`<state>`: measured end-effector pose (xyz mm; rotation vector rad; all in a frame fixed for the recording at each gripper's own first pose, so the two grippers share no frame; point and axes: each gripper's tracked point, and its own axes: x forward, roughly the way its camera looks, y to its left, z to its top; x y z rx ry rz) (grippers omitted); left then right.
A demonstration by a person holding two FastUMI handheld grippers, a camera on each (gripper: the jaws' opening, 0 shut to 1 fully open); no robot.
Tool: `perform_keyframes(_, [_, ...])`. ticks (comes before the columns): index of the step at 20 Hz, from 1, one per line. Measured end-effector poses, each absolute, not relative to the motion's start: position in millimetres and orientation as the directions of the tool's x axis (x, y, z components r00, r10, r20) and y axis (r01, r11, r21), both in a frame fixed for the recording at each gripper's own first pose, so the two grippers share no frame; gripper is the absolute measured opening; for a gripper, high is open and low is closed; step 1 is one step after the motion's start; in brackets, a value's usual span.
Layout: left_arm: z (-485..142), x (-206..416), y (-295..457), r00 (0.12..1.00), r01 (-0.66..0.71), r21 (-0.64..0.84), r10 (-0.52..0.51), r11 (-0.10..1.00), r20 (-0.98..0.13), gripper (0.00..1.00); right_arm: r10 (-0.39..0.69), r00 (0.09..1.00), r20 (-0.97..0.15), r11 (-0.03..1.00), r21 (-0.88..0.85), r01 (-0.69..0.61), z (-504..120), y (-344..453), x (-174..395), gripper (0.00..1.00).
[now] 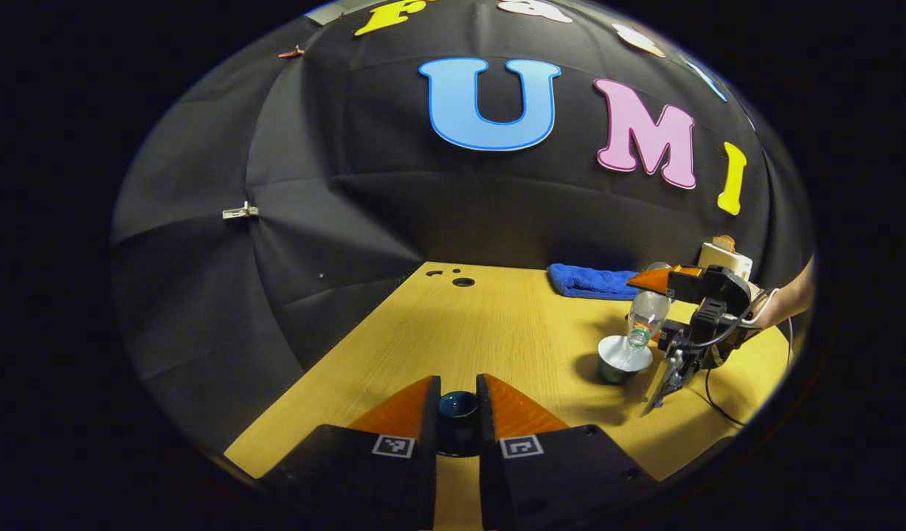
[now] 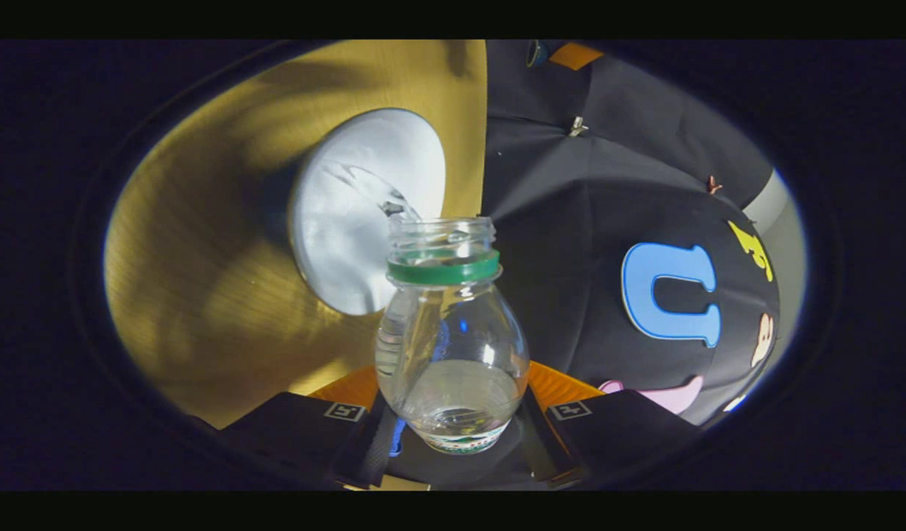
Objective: Open the teacup lid with one hand, grasp the water bottle and pour water into the teacup with the other hand; after pouring, place the water bottle on the coaster and then close the teacup lid.
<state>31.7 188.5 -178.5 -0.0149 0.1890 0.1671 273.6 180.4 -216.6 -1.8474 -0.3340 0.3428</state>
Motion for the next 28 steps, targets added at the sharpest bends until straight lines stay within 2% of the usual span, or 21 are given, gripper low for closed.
perform_keyframes(8, [-180, 29, 189, 0.968, -0.168, 0.001, 0.165, 0.986, -0.190, 0.24, 0.407, 0.913, -0.025, -0.320, -0.940, 0.117, -206, 181, 281, 0.75])
perform_keyframes(9, [-179, 28, 190, 0.967, -0.171, 0.005, 0.168, 0.985, -0.190, 0.28, 0.410, 0.912, -0.024, -0.328, -0.937, 0.123, -205, 182, 281, 0.75])
perform_keyframes(10, [-177, 27, 193, 0.967, -0.178, 0.008, 0.176, 0.984, -0.186, 0.24, 0.414, 0.910, -0.023, -0.337, -0.933, 0.130, -204, 183, 282, 0.75])
perform_keyframes(11, [-177, 28, 193, 0.967, -0.181, 0.007, 0.179, 0.984, -0.182, 0.28, 0.418, 0.908, -0.027, -0.348, -0.928, 0.133, -202, 185, 282, 0.75])
perform_keyframes(12, [-175, 29, 195, 0.967, -0.184, 0.007, 0.182, 0.983, -0.180, 0.24, 0.425, 0.905, -0.027, -0.356, -0.924, 0.140, -201, 187, 281, 0.75])
perform_keyframes(14, [-175, 30, 197, 0.966, -0.190, 0.007, 0.188, 0.982, -0.177, 0.24, 0.441, 0.897, -0.029, -0.374, -0.914, 0.155, -198, 193, 282, 0.75])
perform_keyframes(15, [-174, 29, 197, 0.966, -0.192, 0.008, 0.191, 0.981, -0.176, 0.28, 0.451, 0.892, -0.029, -0.386, -0.908, 0.165, -196, 196, 282, 0.75])
perform_keyframes(19, [-173, 29, 202, 0.965, -0.201, 0.020, 0.201, 0.979, -0.168, 0.28, 0.469, 0.882, -0.042, -0.424, -0.887, 0.184, -191, 200, 284, 0.75])
perform_keyframes(20, [-172, 28, 202, 0.965, -0.202, 0.021, 0.203, 0.979, -0.168, 0.24, 0.473, 0.880, -0.041, -0.430, -0.883, 0.190, -189, 200, 284, 0.75])
perform_keyframes(21, [-172, 27, 201, 0.965, -0.202, 0.021, 0.203, 0.979, -0.167, 0.28, 0.473, 0.880, -0.043, -0.432, -0.882, 0.189, -189, 199, 286, 0.70])
perform_keyframes(22, [-171, 26, 201, 0.965, -0.204, 0.021, 0.204, 0.979, -0.166, 0.24, 0.473, 0.880, -0.046, -0.433, -0.882, 0.187, -190, 200, 286, 0.75])
perform_keyframes(26, [-173, 24, 203, 0.961, -0.213, 0.028, 0.214, 0.977, -0.175, 0.28, 0.469, 0.880, -0.069, -0.445, -0.880, 0.168, -193, 200, 283, 0.75])
perform_keyframes(27, [-171, 24, 203, 0.961, -0.215, 0.030, 0.217, 0.976, -0.173, 0.24, 0.474, 0.878, -0.069, -0.447, -0.878, 0.172, -193, 202, 283, 0.75])
perform_keyframes(28, [-168, 24, 202, 0.961, -0.216, 0.032, 0.218, 0.976, -0.171, 0.28, 0.476, 0.877, -0.070, -0.446, -0.878, 0.173, -193, 202, 281, 0.70])
